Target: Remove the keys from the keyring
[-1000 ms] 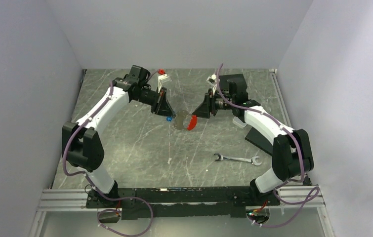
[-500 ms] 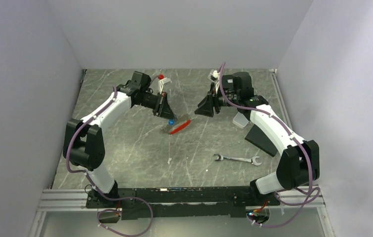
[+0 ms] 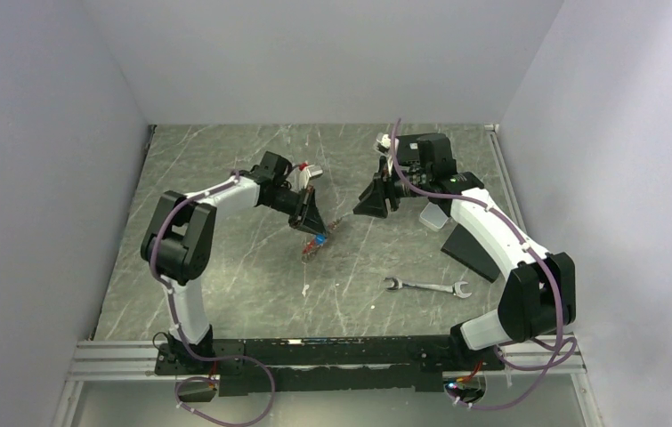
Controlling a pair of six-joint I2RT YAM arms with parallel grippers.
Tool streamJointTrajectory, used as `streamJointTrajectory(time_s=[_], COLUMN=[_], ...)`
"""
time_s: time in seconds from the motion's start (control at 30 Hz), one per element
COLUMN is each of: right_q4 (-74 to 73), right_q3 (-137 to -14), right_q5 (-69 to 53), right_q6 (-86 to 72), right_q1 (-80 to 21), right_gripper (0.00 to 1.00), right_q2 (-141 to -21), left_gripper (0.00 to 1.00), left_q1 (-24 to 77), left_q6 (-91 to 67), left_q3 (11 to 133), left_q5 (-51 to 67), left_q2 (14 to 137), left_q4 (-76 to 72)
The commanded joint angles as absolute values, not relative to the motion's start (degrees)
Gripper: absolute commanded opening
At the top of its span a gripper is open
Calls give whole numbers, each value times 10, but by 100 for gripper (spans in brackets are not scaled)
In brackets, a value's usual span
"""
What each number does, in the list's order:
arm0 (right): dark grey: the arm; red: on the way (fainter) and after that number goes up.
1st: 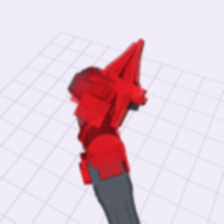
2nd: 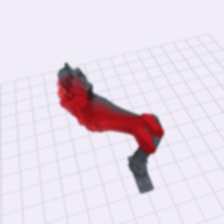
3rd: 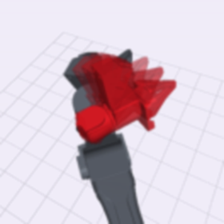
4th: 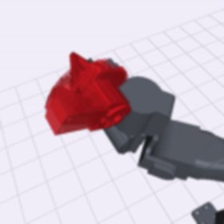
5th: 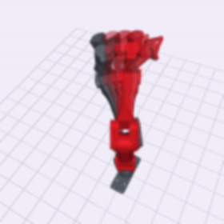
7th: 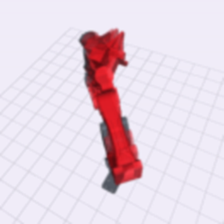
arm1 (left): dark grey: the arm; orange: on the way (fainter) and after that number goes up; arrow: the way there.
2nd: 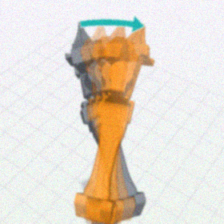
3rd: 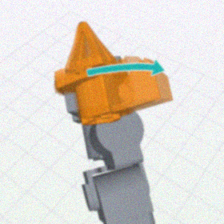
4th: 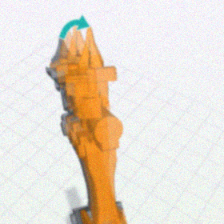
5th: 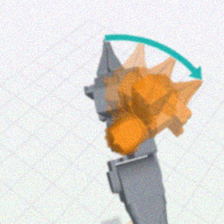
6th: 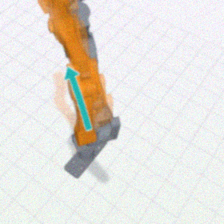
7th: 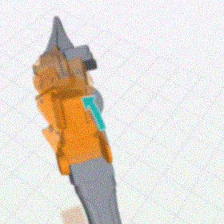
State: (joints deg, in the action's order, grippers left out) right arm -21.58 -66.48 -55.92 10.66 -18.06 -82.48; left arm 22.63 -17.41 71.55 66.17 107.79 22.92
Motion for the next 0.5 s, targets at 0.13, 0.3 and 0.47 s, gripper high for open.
streamJointTrajectory(time_s=[0.13,0.3,0.47], right_q4=[-199,-158,-96], right_q3=[-665,-626,-572], right_q5=[-557,-559,-579], right_q6=[123,106,88], right_q1=[-178,-178,-180], right_gripper=[57,54,45], right_q2=[-827,-823,-818], left_gripper=[0,0,0], left_q1=[227,224,225], left_q6=[39,-22,-99], left_q3=[864,842,771], left_q5=[608,742,786], left_q2=[1121,1149,1109], left_q4=[477,442,318])
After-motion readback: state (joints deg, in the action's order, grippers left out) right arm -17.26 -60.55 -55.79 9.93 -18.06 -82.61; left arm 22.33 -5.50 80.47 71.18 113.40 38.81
